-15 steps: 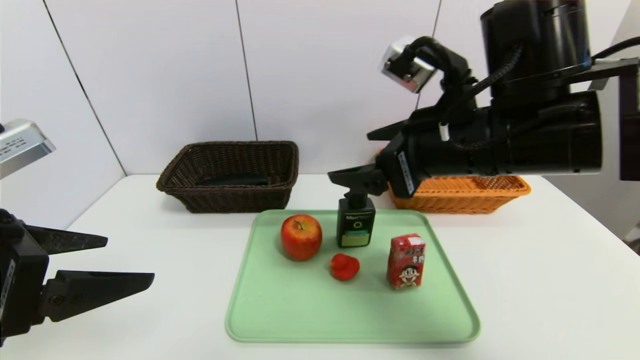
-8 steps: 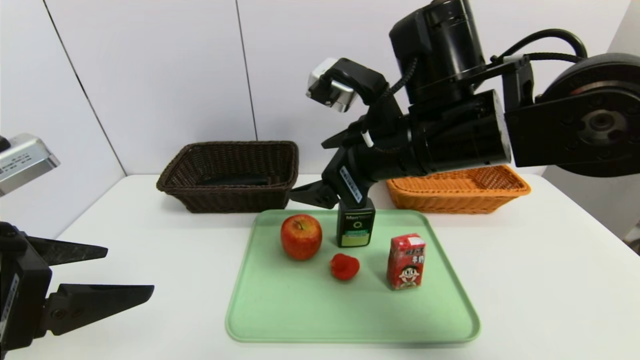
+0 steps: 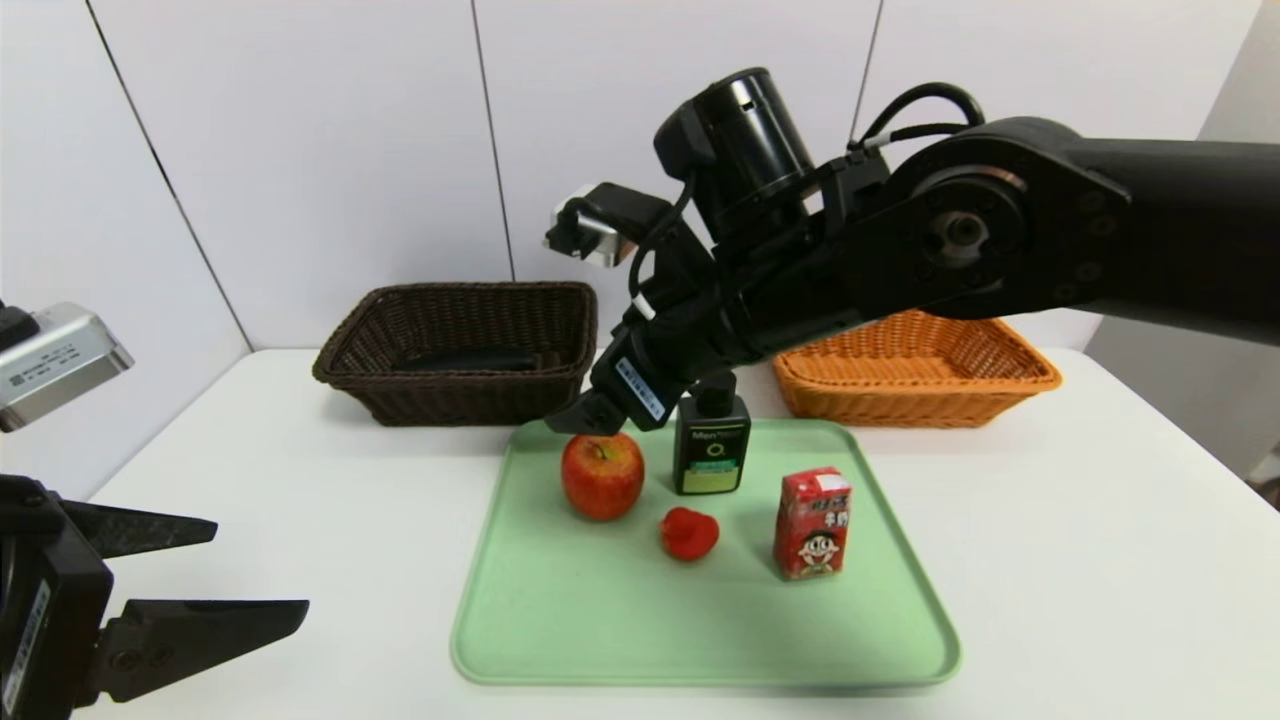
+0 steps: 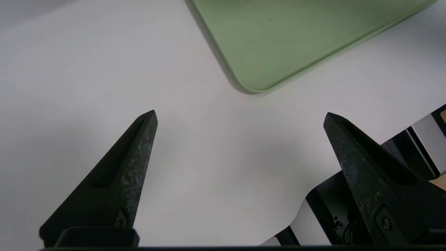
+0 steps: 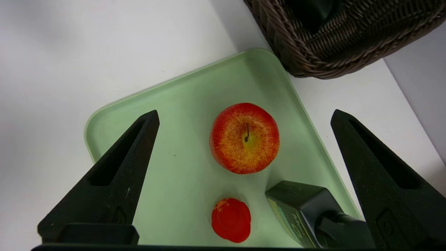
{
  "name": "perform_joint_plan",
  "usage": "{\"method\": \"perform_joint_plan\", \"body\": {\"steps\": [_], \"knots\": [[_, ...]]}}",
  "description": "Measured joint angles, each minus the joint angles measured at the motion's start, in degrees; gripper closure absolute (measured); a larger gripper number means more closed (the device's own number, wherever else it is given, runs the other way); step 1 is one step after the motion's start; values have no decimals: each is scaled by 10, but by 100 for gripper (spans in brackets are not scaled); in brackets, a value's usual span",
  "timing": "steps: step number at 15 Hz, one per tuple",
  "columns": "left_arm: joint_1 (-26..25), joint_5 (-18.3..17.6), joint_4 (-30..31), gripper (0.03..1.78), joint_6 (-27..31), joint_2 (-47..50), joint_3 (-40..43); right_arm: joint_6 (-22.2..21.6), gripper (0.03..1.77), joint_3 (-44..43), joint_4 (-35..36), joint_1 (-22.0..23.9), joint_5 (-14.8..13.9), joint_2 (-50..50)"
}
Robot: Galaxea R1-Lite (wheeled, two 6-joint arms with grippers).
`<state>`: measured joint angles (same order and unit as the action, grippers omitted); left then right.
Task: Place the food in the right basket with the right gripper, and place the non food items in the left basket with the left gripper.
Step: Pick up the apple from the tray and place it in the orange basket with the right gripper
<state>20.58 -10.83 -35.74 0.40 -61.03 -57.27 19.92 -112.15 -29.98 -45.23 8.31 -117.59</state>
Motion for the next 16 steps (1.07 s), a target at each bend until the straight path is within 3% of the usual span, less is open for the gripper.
{"method": "perform_joint_plan", "body": {"steps": [12, 16], "knots": [[15, -1, 2, 12, -3, 9, 18, 60, 10, -3, 4, -1, -17, -64], [15, -1, 2, 12, -3, 11, 18, 62, 10, -3, 0, -1, -20, -56]]}}
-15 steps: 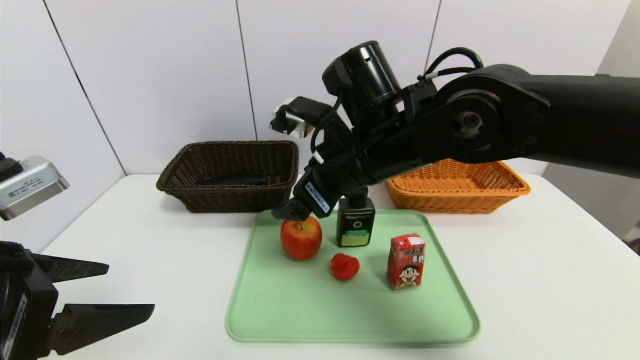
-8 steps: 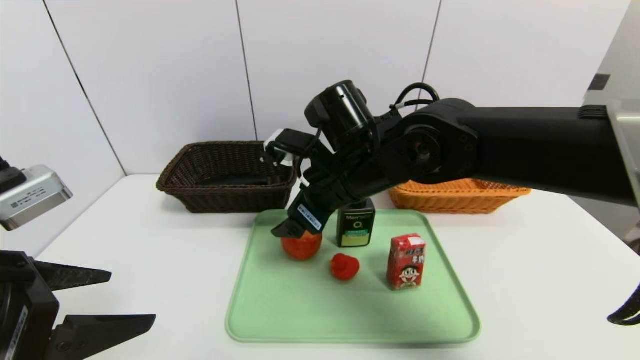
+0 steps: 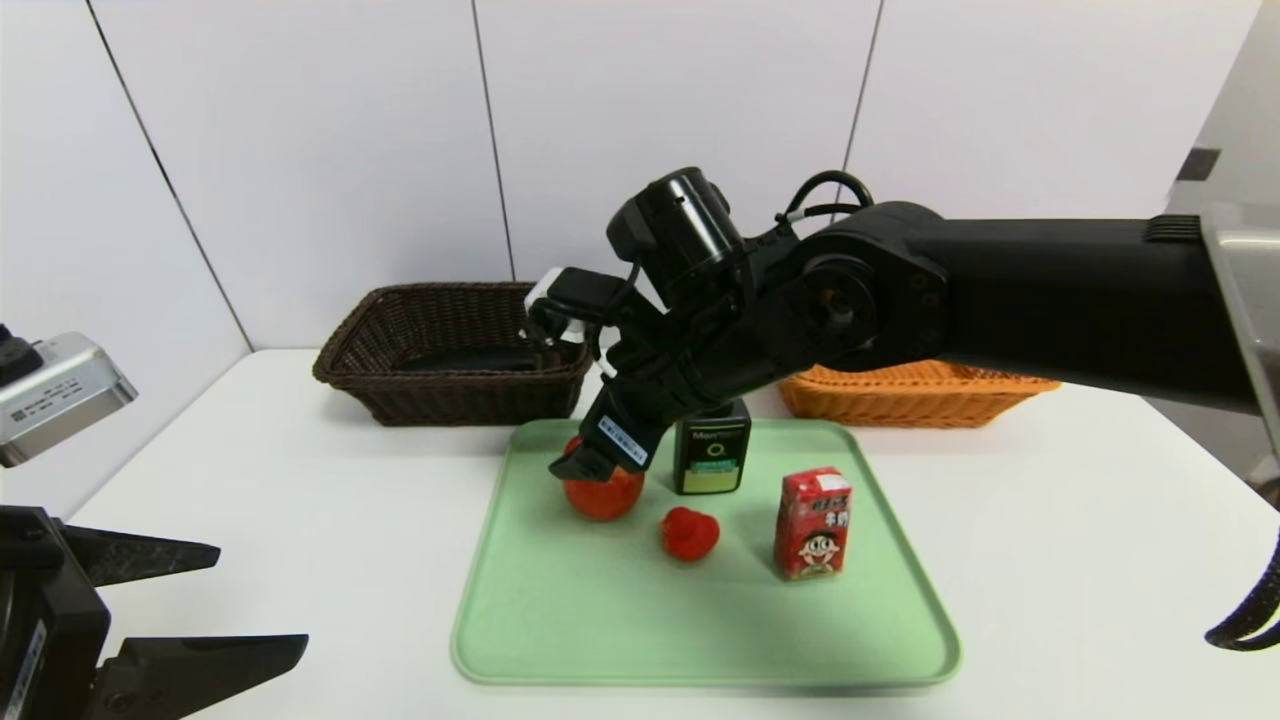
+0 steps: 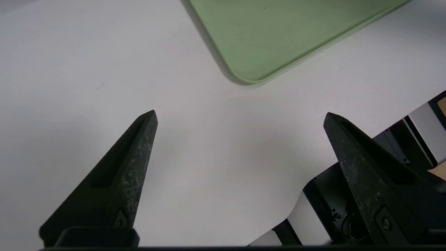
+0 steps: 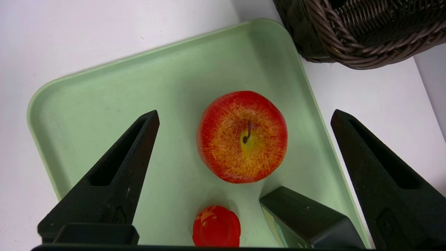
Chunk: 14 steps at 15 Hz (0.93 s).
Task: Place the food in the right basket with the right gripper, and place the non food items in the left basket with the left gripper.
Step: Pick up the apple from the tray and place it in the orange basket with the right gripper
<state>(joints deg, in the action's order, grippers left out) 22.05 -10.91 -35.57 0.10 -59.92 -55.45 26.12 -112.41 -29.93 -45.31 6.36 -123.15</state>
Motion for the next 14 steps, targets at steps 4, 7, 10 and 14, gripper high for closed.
{"method": "perform_joint_plan", "body": {"steps": [4, 7, 10, 14], "knots": [[0, 0, 2, 12, 1, 1, 0, -30, 10, 1, -18, -2, -5, 19], [0, 0, 4, 12, 1, 2, 0, -106, 10, 1, -27, -15, -43, 27], [0, 0, 4, 12, 1, 2, 1, -174, 10, 2, -38, -48, -102, 30], [1, -1, 5, 12, 3, 1, 1, -253, 10, 2, -35, -85, -179, 17]]}}
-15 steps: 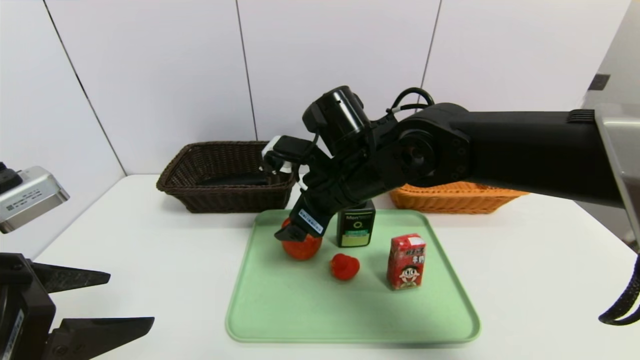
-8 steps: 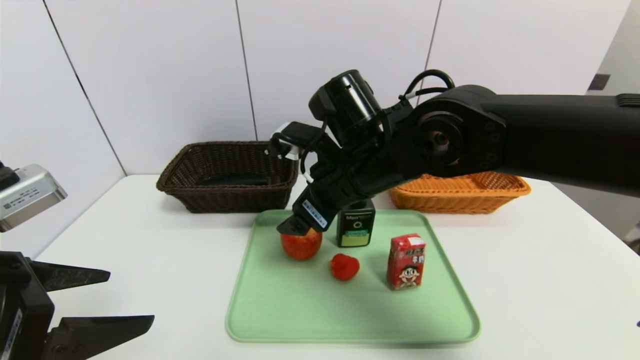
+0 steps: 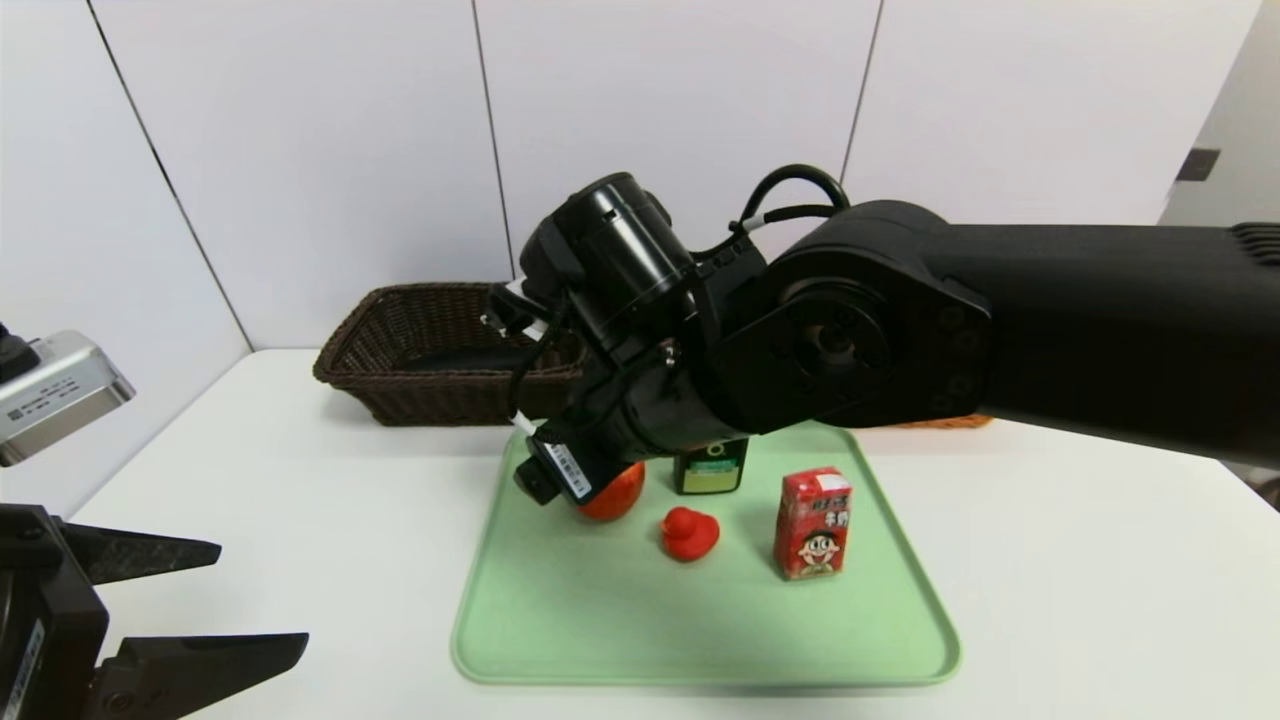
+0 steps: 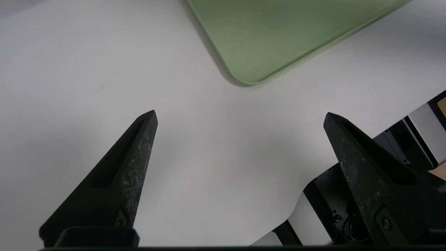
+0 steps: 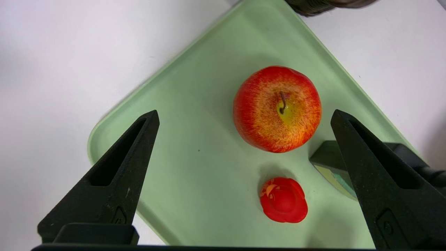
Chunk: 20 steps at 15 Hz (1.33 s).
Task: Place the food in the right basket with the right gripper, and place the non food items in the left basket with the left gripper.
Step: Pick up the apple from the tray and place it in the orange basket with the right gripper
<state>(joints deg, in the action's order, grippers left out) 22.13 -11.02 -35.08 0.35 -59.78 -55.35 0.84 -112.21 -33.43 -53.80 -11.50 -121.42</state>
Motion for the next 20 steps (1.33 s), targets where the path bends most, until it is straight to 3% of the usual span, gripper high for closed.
{"method": "perform_joint_plan", "body": {"steps": [5, 14, 20], "knots": [[2, -2, 3, 12, 1, -2, 1, -83, 10, 1, -7, -16, -41, -14], [3, -2, 10, 12, 1, -2, 7, -190, 10, 9, -26, -30, -109, -24], [4, -2, 11, 12, 1, 0, 13, -231, 10, 11, -22, -31, -139, -52]]}}
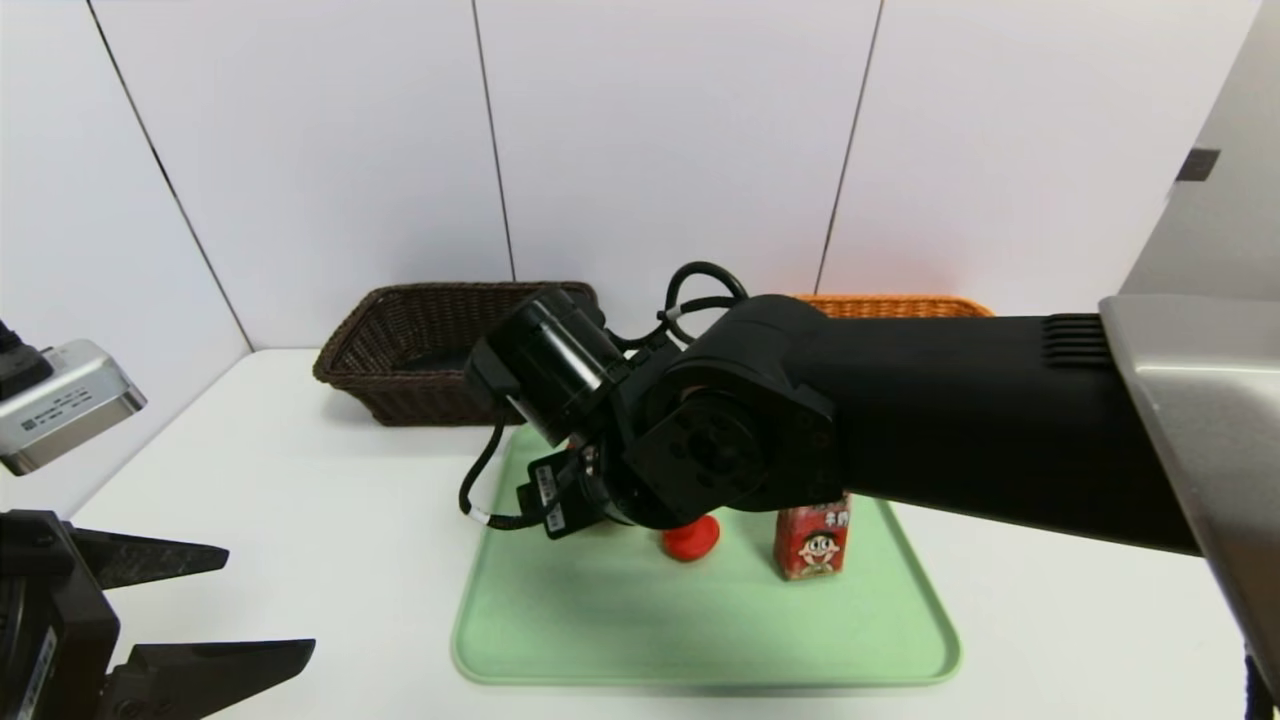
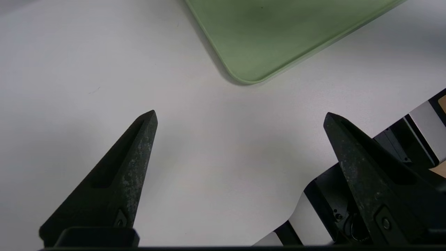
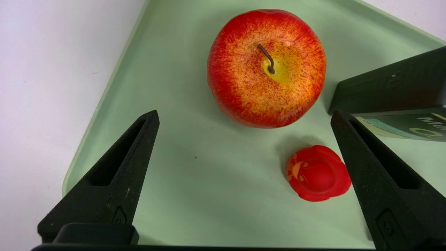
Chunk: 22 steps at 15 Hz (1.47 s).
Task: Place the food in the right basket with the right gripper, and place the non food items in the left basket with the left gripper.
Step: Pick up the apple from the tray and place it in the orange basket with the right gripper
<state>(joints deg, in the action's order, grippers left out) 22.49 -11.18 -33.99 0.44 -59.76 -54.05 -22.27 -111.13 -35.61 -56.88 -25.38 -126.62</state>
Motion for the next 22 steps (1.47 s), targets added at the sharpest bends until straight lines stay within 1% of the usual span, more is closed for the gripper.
{"method": "perform_joint_plan", "body": {"steps": [8, 13, 17, 22], "knots": [[0, 0, 1, 12, -1, 3, 6, -8, 10, -4, 34, 4, -33, -31], [0, 0, 1, 12, -3, 7, 13, -6, 10, -5, 38, 15, -36, -34], [0, 1, 1, 12, -2, 10, 16, -4, 10, -5, 67, 29, -36, -49], [-1, 1, 1, 12, -2, 12, 17, -3, 10, -5, 87, 32, -35, -71]]}}
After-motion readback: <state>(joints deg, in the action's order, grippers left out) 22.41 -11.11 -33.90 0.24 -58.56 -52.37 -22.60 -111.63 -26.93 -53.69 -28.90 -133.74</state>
